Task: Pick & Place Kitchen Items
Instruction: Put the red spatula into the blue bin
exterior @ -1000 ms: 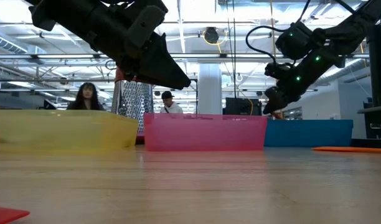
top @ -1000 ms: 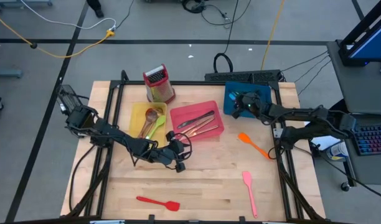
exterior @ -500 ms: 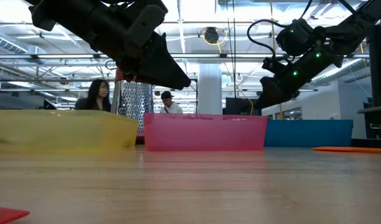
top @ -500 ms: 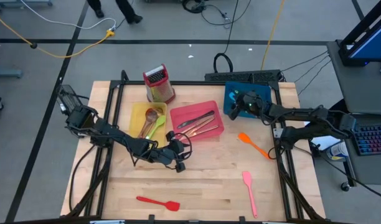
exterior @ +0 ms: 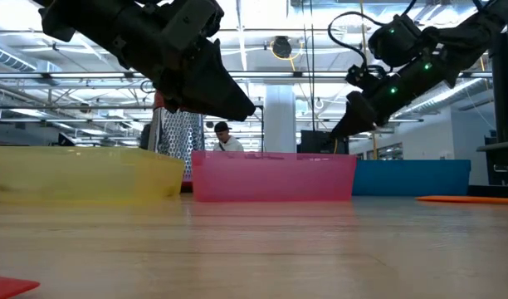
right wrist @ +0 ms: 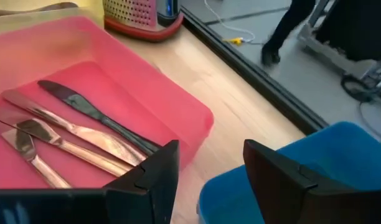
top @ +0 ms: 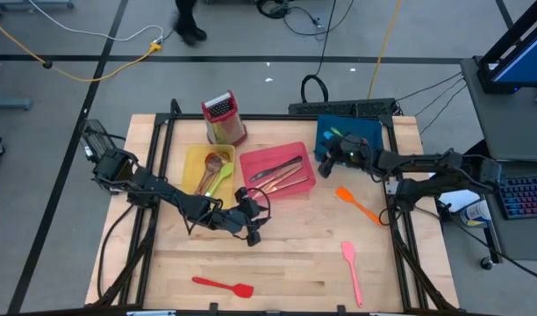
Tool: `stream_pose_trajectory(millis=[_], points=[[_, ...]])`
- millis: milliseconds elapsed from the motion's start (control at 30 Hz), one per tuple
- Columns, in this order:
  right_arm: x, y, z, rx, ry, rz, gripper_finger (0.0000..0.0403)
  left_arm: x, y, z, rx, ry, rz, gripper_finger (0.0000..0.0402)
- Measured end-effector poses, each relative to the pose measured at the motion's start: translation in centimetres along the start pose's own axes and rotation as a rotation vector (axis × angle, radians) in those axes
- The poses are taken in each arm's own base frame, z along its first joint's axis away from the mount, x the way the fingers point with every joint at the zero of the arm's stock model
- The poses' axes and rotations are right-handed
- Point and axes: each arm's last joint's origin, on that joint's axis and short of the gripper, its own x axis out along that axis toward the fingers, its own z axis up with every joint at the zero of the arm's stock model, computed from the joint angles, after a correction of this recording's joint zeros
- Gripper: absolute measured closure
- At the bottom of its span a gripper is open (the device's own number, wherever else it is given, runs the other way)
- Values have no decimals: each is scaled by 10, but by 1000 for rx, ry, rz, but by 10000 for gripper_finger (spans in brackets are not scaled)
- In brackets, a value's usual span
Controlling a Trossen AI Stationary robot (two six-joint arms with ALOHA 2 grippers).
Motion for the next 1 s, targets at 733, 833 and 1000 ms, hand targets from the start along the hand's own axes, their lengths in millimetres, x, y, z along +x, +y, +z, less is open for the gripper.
stream_pose_trajectory(millis=[733, 833, 1000], points=[[-47, 84, 4, -73, -112, 331, 232, -18, -32, -20, 123, 175, -359, 261], [-52, 90, 2, -89, -116, 352, 232, -25, -40, -30, 117, 276, -438, 261], [-57, 96, 0, -102, -127, 326, 232, -40, -48, -50, 45, 503, -493, 261]])
